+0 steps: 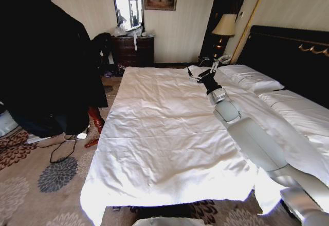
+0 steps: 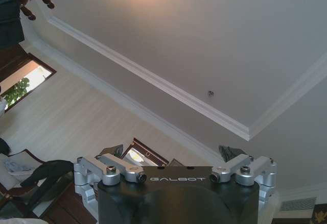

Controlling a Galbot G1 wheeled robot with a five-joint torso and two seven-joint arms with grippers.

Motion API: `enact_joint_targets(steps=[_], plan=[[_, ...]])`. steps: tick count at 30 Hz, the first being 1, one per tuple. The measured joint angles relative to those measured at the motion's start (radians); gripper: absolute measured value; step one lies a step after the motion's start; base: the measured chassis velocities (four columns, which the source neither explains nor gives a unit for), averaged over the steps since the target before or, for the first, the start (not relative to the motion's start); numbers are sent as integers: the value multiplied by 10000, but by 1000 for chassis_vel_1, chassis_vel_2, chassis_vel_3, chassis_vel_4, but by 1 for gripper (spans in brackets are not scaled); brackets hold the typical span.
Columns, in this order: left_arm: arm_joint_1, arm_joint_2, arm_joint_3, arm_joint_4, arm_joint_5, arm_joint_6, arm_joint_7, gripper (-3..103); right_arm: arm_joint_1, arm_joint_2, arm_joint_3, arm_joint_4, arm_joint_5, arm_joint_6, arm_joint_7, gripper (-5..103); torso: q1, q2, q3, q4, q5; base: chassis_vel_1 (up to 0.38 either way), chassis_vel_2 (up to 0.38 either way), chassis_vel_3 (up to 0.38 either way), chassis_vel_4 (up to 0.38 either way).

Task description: Pick up the clothes from the bed and hang them on the clothes hanger.

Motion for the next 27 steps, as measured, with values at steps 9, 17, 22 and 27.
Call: enact_joint_targets(steps=[9, 17, 22, 27], plan=[[18, -139, 42, 424, 150, -184, 221, 7, -472, -165, 274, 170, -28, 0, 3, 100, 0, 0, 0, -1, 4, 0, 0, 0, 0], [91, -168, 56, 765, 125, -212, 374, 7, -978, -466, 644, 510, -44, 57, 6, 100, -1, 0, 0, -1, 4, 0, 0, 0, 0], [121, -222, 96, 865, -38, -217, 414, 7, -1160, -568, 792, 614, -44, 134, 10, 100, 0, 0, 0, 4, 3, 0, 0, 0, 0], [6, -441, 169, 598, -70, -216, 459, 7, -1286, -608, 891, 710, -40, 167, 29, 100, -1, 0, 0, 1, 5, 0, 0, 0, 0]])
